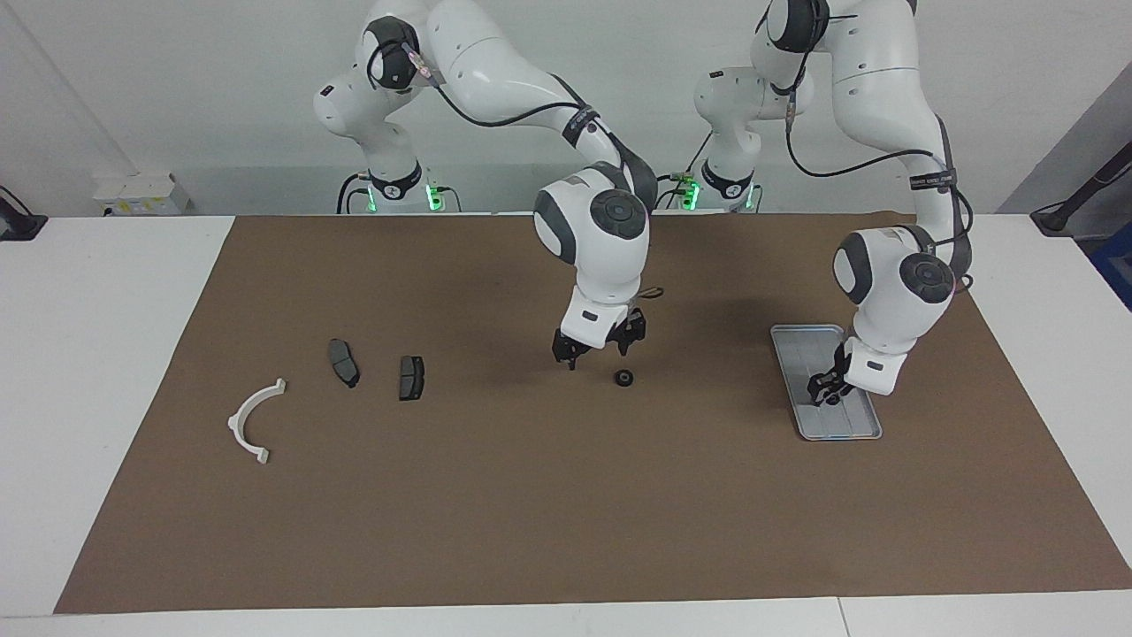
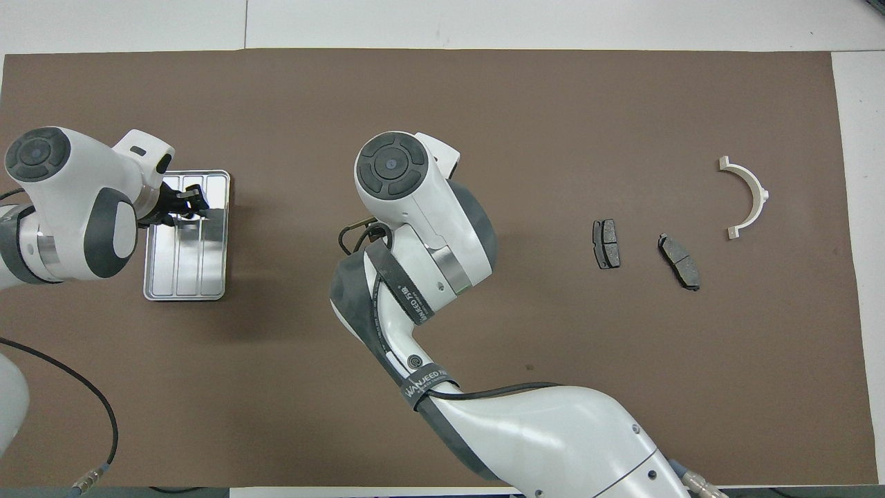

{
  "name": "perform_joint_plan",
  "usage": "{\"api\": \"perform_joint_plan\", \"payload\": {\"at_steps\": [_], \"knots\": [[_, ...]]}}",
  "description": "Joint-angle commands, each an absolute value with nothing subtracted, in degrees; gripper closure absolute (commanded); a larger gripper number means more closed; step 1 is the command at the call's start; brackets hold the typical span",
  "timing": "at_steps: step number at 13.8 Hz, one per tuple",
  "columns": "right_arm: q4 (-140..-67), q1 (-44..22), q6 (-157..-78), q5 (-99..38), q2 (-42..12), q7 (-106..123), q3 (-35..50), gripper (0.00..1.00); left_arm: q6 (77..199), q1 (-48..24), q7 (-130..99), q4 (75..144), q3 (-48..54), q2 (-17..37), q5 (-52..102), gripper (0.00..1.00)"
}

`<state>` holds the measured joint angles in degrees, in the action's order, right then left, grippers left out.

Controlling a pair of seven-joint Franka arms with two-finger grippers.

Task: Place bearing gear from tray to pile

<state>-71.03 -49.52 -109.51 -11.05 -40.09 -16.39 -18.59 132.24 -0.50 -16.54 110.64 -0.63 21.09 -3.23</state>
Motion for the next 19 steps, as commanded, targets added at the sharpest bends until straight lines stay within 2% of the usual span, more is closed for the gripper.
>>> {"api": "perform_joint_plan", "payload": {"at_steps": [1, 10, 16, 19], "knots": [[-64.61, -49.48, -108.1, -10.99, -44.29, -17.84, -19.42, 0.0, 133.86, 0.18, -15.56, 113.29, -0.18, 19.07, -3.25, 0.44], [-59.59, -47.81, -115.22, -13.01, -49.04, -22.41, -16.61, 0.0, 134.65, 0.26, -15.64, 113.38, -0.26, 19.07, -3.25, 0.45], [-59.33, -47.03, -115.93, -13.18, -50.54, -22.94, -16.09, 0.0, 135.09, 0.26, -15.56, 113.38, -0.26, 19.07, -3.25, 0.45], [-59.94, -46.85, -113.74, -14.15, -49.92, -23.03, -15.12, 0.0, 135.44, 0.87, -15.56, 113.38, -0.26, 19.16, -3.25, 0.45]]}}
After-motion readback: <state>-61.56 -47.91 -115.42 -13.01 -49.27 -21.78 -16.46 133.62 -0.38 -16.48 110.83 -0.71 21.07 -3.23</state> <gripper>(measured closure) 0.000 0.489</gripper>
